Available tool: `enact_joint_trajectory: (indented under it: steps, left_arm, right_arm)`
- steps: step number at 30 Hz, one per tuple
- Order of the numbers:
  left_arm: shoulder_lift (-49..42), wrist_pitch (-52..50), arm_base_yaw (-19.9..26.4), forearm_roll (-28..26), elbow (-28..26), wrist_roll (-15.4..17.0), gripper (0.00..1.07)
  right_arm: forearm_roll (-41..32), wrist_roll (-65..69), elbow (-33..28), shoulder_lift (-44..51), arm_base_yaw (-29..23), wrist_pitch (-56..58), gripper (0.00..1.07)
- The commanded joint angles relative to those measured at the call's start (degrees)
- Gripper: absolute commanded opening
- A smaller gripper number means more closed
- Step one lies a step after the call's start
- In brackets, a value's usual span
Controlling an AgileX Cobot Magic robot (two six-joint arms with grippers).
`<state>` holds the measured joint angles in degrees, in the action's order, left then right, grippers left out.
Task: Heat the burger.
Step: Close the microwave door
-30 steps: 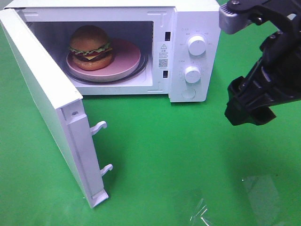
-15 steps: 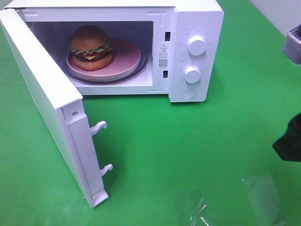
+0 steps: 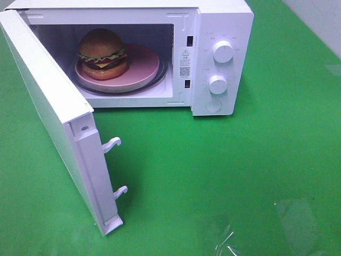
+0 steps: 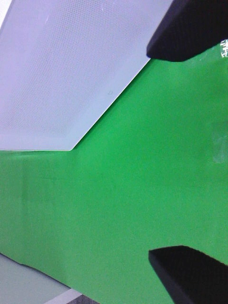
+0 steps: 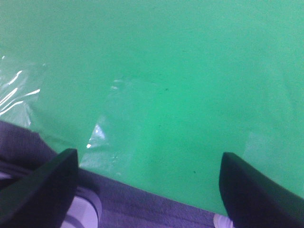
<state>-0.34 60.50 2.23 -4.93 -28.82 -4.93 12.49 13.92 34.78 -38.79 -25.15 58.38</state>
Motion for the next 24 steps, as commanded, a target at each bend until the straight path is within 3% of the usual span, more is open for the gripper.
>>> enact_joint_trajectory:
  steps: [1, 7, 24]
  left_arm:
    - [-1.09, -0.86, 0.06, -0.4, 0.06, -0.06, 0.98]
    - [-1.09, -0.86, 0.06, -0.4, 0.06, -0.06, 0.98]
    - [-1.09, -0.86, 0.06, -0.4, 0.06, -0.06, 0.98]
  right_arm:
    - [-1.26, -0.92, -2.18, 7.51, 5.56, -0.29, 0.76]
    - [-1.78, -2.18, -4.35, 16.96, 10.77, -0.46, 0.76]
    - [-4.64, -7.05, -5.79, 39.53, 18.79, -1.03, 0.76]
